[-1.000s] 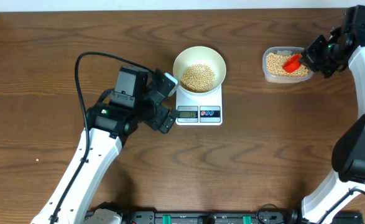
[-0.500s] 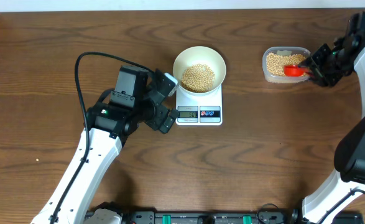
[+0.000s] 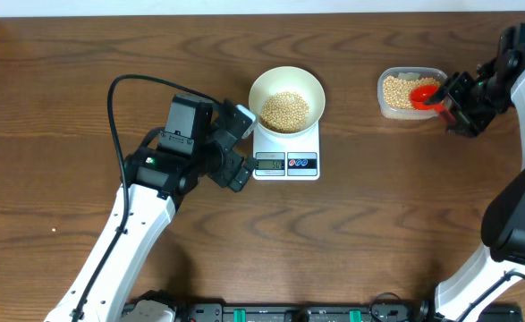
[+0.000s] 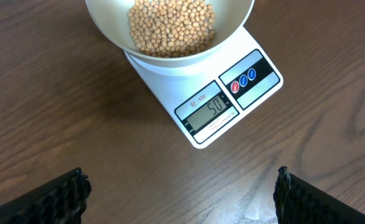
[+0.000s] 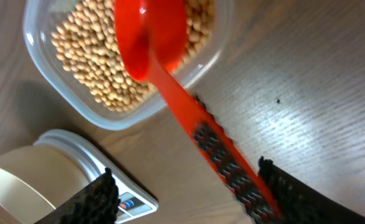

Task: Scoop item into bowl and weigh 50g on scale
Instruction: 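Lower the red scoop into the clear soybean tub with the right gripper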

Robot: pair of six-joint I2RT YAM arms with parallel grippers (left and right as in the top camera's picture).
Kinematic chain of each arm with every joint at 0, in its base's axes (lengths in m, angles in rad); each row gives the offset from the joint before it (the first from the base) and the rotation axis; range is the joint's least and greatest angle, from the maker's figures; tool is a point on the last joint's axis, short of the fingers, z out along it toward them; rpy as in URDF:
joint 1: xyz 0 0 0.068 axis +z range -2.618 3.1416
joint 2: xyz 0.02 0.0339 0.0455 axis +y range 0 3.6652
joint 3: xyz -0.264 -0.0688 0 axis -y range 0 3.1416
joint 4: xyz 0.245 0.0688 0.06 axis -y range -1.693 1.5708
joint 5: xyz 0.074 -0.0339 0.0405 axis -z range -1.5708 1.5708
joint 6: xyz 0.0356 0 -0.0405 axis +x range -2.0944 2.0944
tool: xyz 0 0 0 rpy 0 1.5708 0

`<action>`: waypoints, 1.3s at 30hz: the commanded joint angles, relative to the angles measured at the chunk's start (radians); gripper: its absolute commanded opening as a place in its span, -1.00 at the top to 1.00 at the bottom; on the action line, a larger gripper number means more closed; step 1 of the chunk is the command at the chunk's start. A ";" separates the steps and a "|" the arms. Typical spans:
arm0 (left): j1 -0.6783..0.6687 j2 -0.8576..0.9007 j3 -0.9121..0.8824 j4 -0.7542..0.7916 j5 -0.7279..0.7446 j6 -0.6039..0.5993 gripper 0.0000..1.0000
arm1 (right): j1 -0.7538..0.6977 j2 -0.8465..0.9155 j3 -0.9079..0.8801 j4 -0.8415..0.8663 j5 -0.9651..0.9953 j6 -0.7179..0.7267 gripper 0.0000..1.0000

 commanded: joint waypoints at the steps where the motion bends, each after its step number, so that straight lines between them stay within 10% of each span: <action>1: 0.001 0.008 0.005 -0.003 0.015 0.016 -0.93 | -0.005 -0.020 -0.005 -0.012 0.009 -0.056 -0.48; 39: 0.001 0.008 0.005 -0.003 0.015 0.016 -0.93 | 0.176 -0.276 -0.005 -0.023 0.341 -0.082 -0.69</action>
